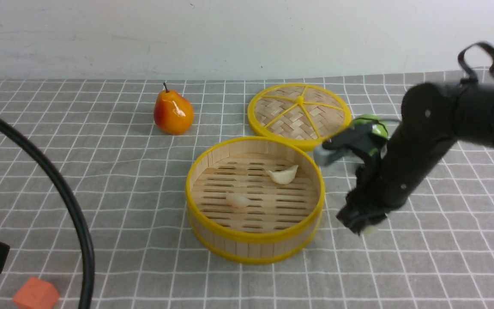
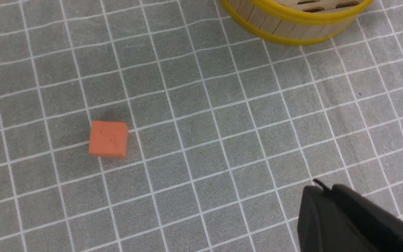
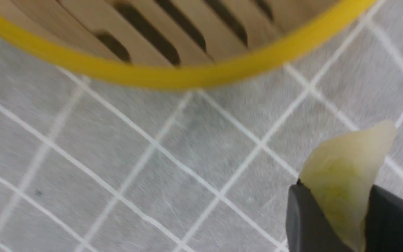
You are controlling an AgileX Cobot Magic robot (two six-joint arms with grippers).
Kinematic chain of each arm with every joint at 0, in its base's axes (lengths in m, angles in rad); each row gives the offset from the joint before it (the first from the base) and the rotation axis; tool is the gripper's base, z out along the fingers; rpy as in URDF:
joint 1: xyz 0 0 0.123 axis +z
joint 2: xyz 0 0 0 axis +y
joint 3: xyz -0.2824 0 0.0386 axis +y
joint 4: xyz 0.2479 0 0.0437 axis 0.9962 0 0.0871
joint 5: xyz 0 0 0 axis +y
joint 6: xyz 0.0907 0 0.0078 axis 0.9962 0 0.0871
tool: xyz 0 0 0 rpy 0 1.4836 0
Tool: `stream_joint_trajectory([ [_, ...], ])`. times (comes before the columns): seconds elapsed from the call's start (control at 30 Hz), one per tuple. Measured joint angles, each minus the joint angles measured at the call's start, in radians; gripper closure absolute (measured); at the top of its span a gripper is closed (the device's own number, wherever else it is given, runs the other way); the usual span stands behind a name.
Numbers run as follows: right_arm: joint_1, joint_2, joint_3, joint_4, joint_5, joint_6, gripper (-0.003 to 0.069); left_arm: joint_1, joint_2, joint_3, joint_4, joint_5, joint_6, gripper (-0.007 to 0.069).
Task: Put the dumplings into the steamer on the table with the grey tablecloth.
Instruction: 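Reach for and grasp a dumpling lying on the table beside the steamer, then place the dumpling in the bamboo steamer basket with the right gripper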
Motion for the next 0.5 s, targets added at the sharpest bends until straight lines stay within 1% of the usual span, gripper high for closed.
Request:
stream_joint_trajectory([
  [0.13,0.081,-0.012,-0.15,0.049,0.01,0.021,0.0475,0.0,0.0,0.0,0.004,-0.014,0.011,0.0603],
  [0.23,0.127,0.023,-0.196,0.057,-0.007,0.024,0.0475,0.0,0.0,0.0,0.004,-0.031,0.019,0.0601],
  [0.3,0.157,0.09,-0.227,0.057,-0.03,0.025,0.0475,0.0,0.0,0.0,0.004,-0.042,0.022,0.0601],
  [0.4,0.174,0.174,-0.235,0.057,-0.052,0.041,0.0475,0.0,0.0,0.0,0.004,-0.042,0.022,0.0601],
  [0.5,0.177,0.259,-0.236,0.045,-0.072,0.089,0.0475,0.0,0.0,0.0,0.004,-0.042,0.022,0.06],
])
